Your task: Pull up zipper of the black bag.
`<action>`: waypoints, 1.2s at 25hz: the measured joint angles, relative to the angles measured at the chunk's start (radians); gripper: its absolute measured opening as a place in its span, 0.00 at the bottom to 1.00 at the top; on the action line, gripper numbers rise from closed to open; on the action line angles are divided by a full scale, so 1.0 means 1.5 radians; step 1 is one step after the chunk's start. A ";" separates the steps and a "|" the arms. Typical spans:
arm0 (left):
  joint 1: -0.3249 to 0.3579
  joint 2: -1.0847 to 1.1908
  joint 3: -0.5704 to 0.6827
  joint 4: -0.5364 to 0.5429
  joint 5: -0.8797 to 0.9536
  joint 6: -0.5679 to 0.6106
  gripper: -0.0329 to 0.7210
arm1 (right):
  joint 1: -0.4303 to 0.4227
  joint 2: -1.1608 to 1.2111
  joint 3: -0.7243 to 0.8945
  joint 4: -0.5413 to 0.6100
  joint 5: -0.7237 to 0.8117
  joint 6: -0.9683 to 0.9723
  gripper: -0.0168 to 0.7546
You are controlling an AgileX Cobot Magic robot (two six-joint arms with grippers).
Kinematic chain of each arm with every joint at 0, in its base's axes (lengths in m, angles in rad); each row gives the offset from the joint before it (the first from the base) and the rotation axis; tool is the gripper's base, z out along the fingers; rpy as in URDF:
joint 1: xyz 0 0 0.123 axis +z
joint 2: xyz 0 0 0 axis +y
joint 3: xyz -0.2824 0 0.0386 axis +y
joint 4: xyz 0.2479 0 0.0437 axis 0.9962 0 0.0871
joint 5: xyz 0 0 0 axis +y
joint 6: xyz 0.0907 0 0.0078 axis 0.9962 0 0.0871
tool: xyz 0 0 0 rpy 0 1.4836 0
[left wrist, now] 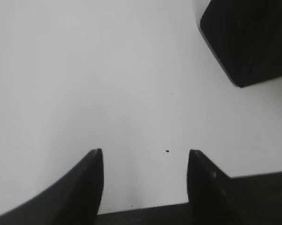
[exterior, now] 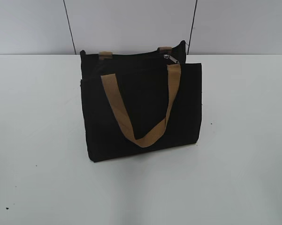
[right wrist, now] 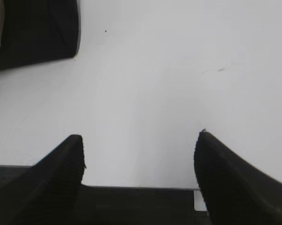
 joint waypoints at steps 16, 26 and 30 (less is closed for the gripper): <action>0.115 -0.161 0.000 0.006 -0.009 0.000 0.62 | -0.011 -0.106 0.000 0.013 0.000 0.000 0.75; 0.115 -0.161 0.000 0.013 -0.010 0.000 0.62 | -0.011 -0.106 0.000 0.014 0.000 0.000 0.75; 0.115 -0.161 0.000 0.013 -0.010 0.000 0.62 | -0.011 -0.106 0.000 0.014 0.000 0.000 0.75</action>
